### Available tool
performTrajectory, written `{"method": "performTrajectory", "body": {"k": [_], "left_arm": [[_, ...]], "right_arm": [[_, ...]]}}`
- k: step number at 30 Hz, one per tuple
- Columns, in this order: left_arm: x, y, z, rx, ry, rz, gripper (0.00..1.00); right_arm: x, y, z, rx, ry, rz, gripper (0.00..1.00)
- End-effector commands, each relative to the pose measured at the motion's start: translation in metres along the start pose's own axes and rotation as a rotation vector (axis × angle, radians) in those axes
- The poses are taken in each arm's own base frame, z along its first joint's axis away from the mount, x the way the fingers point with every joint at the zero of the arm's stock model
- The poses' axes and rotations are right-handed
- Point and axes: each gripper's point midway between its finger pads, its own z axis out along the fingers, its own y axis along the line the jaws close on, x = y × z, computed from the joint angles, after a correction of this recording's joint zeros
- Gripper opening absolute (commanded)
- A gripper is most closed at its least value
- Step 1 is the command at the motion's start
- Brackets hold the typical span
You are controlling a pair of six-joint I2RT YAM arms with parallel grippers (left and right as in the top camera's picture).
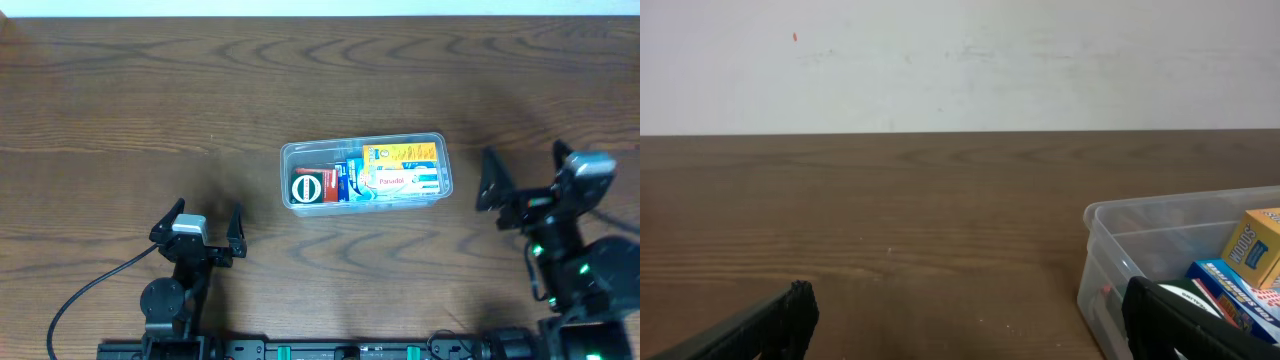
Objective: Pack container
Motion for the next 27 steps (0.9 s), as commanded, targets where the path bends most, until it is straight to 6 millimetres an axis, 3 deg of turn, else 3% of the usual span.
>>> {"method": "performTrajectory", "body": {"k": [1, 9, 17, 25, 27], "left_arm": [[0.016, 0.002, 0.001, -0.005, 0.043, 0.001, 0.98], [0.016, 0.002, 0.001, -0.005, 0.043, 0.001, 0.98], [0.016, 0.002, 0.001, -0.005, 0.043, 0.001, 0.98], [0.016, 0.002, 0.001, -0.005, 0.044, 0.001, 0.98], [0.016, 0.002, 0.001, -0.005, 0.044, 0.001, 0.98]], "right_arm": [[0.031, 0.012, -0.006, -0.091, -0.029, -0.07, 0.99], [0.086, 0.0, -0.016, -0.084, -0.135, -0.09, 0.99], [0.138, -0.015, -0.011, -0.046, -0.097, -0.083, 0.99], [0.174, -0.028, -0.011, 0.013, 0.043, -0.089, 0.99], [0.172, -0.029, -0.012, 0.021, 0.036, -0.103, 0.99]]}}
